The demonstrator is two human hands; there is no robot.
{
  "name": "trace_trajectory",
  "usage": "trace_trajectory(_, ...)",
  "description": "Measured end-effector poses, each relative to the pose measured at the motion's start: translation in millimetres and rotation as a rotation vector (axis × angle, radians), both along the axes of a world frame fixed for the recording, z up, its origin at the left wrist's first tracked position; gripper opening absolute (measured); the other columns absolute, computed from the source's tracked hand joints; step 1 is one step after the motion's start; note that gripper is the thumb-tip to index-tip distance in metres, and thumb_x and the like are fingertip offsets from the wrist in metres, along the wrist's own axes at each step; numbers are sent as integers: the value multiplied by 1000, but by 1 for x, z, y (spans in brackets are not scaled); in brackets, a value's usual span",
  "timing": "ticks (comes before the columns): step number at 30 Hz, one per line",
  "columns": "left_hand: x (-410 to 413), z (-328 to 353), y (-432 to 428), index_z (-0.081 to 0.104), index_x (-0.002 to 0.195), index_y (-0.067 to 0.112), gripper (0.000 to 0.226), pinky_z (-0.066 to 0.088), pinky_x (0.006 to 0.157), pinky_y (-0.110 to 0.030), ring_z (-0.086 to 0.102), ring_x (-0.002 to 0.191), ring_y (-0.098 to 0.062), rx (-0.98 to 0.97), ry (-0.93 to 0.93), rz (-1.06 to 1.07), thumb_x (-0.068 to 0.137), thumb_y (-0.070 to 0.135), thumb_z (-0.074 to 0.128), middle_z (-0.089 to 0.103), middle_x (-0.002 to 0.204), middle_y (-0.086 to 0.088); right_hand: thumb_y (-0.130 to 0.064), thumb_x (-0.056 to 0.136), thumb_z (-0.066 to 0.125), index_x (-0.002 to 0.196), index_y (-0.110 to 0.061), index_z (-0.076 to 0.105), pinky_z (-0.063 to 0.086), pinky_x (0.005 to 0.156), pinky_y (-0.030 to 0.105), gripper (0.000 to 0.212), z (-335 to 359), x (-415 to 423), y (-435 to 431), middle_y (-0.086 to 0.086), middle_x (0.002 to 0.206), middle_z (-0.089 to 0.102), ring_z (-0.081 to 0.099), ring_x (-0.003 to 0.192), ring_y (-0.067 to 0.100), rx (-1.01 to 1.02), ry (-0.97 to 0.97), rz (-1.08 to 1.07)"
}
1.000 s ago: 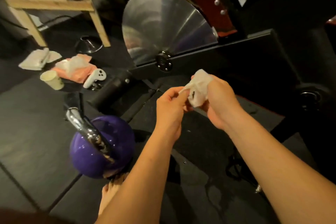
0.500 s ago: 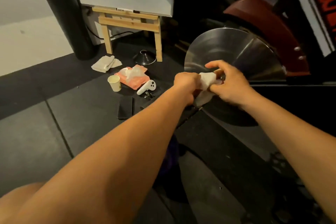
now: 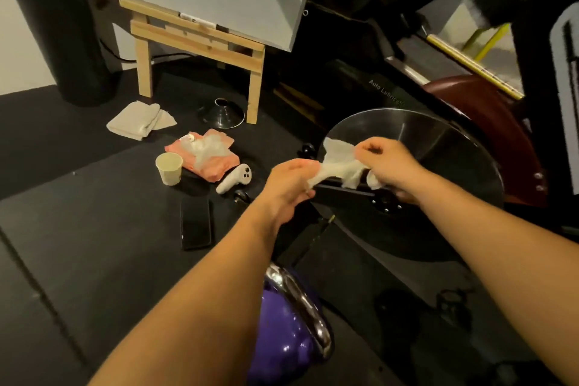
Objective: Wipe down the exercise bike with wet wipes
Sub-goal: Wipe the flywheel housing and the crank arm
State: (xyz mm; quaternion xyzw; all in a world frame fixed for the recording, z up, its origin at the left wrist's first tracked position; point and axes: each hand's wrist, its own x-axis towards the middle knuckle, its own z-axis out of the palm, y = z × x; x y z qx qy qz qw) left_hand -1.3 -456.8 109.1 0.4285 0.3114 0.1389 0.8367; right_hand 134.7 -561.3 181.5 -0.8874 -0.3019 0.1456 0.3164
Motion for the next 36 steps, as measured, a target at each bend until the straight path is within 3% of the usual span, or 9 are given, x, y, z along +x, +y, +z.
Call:
trace_trajectory(3, 23, -6, -15, 66, 93, 8, 10, 55, 64, -25, 60, 56, -10, -90, -89, -86, 89, 0, 61, 65, 75, -7, -12, 93, 61, 92, -16, 69, 52, 53, 17, 9, 17, 10, 11, 6, 92, 69, 65, 80, 15, 93, 308, -108)
trace_trajectory(7, 50, -21, -20, 63, 88, 8, 11, 59, 72, -29, 69, 86, -24, -191, -91, -34, 88, -3, 61, 69, 101, -19, -7, 94, 56, 113, -11, 67, 57, 77, 31, 22, -8, 15, 8, 10, 106, 72, 67, 101, 21, -27, 592, -140)
trace_trajectory(14, 75, -59, -2, 61, 81, 16, 16, 53, 84, -39, 60, 86, -23, 89, 168, -232, 91, 5, 55, 63, 86, -9, -8, 84, 67, 93, -24, 73, 49, 71, 30, 19, -94, 41, 16, 1, 94, 71, 62, 89, 14, -265, 239, 14)
trace_trajectory(18, 66, -83, 44, 67, 90, 12, 13, 51, 84, -33, 65, 92, -23, 59, 216, -242, 89, 4, 57, 68, 90, -9, -6, 81, 71, 83, -27, 61, 57, 61, 36, 23, -142, 51, 53, 7, 83, 67, 65, 72, 20, -99, 230, 193)
trace_trajectory(22, 35, -98, 82, 69, 100, 13, 16, 51, 90, -35, 65, 95, -22, 105, 357, -189, 91, 6, 57, 69, 97, -10, -23, 80, 72, 74, -17, 63, 54, 50, 29, 12, -184, 43, 100, -1, 66, 63, 63, 56, 19, -51, 201, 310)
trace_trajectory(24, 18, -115, 92, 69, 109, 15, 23, 52, 88, -38, 61, 92, -19, 382, 570, -222, 92, 6, 55, 68, 108, -10, -33, 79, 70, 72, -14, 60, 45, 56, 25, 22, -206, 43, 115, 0, 66, 60, 61, 65, 21, -164, 97, 350)
trace_trajectory(27, 2, -147, 87, 66, 122, 15, 33, 49, 91, -32, 61, 104, -20, 699, 882, -485, 90, 13, 60, 66, 119, -7, -28, 83, 60, 81, -18, 53, 41, 70, 30, 12, -245, 44, 117, 13, 98, 59, 55, 93, 34, -440, 1, 477)
trace_trajectory(32, -3, -184, 65, 56, 134, 18, 51, 48, 96, -32, 59, 116, -23, 860, 906, -388, 85, 12, 68, 65, 124, -6, -24, 88, 53, 82, -19, 40, 32, 62, 33, 16, -269, 44, 108, 19, 92, 59, 54, 91, 38, -334, -130, 562)
trace_trajectory(36, -5, -201, 59, 62, 127, 20, 47, 51, 93, -37, 63, 108, -25, 892, 916, -220, 81, 13, 72, 69, 116, -5, -20, 83, 56, 83, -21, 44, 43, 63, 34, 13, -274, -2, 100, 10, 90, 56, 56, 84, 36, -355, -11, 768)
